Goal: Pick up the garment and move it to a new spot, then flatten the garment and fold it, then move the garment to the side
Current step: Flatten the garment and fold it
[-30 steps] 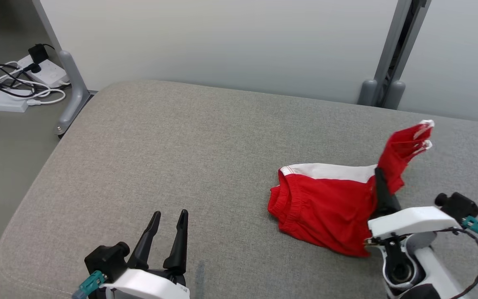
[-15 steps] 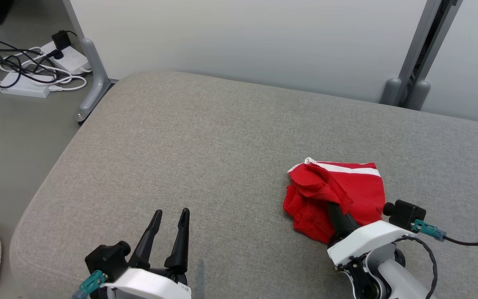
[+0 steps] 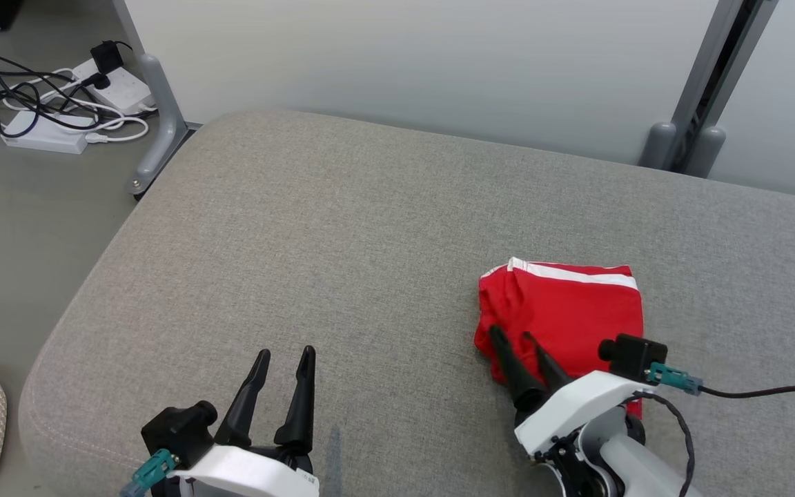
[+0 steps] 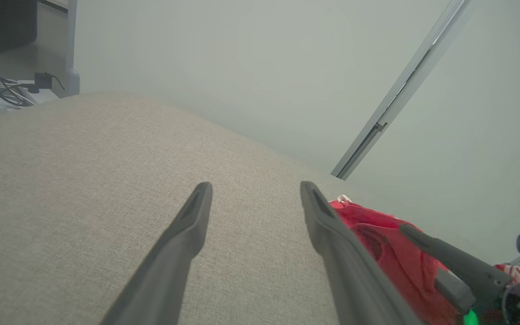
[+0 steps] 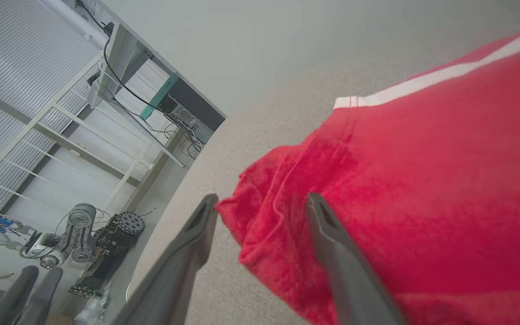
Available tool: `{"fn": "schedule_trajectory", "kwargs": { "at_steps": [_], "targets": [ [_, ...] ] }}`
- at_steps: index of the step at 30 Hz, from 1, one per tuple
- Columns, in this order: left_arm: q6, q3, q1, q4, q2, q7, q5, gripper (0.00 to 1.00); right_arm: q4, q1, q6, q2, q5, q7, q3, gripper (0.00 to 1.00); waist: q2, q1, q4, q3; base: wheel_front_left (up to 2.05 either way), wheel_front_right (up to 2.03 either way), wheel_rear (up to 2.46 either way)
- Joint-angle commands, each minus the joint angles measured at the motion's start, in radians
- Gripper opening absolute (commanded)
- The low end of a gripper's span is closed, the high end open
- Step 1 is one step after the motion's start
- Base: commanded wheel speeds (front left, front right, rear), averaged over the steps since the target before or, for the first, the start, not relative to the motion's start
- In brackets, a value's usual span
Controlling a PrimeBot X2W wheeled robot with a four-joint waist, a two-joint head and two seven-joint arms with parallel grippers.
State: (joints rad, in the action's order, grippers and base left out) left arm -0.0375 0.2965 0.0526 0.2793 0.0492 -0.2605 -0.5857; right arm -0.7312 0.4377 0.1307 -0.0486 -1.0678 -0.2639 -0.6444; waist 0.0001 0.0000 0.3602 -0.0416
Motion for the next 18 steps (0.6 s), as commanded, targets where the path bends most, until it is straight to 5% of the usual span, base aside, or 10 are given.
{"fn": "schedule_trajectory", "kwargs": {
  "at_steps": [1, 10, 18],
  "targets": [
    [0.002, -0.003, 0.003, 0.0, 0.004, -0.005, -0.004, 1.0, 0.003, -0.005, 0.0, -0.006, -0.008, 0.001, -0.018, 1.0, -0.0001, 0.0, -0.002, 0.001, 0.0, 0.0, 0.0],
    [0.005, -0.003, 0.001, 0.008, 0.004, -0.005, -0.002, 1.0, 0.018, -0.007, 0.0, -0.007, -0.059, 0.041, -0.158, 1.0, -0.0001, 0.0, -0.022, 0.013, 0.0, 0.0, 0.0],
    [0.002, -0.027, 0.005, -0.02, 0.004, -0.005, 0.013, 1.0, 0.061, 0.028, 0.0, -0.017, 0.014, 0.005, -0.14, 1.0, -0.0001, 0.0, -0.09, 0.013, 0.0, 0.0, 0.0]
  ]
}}
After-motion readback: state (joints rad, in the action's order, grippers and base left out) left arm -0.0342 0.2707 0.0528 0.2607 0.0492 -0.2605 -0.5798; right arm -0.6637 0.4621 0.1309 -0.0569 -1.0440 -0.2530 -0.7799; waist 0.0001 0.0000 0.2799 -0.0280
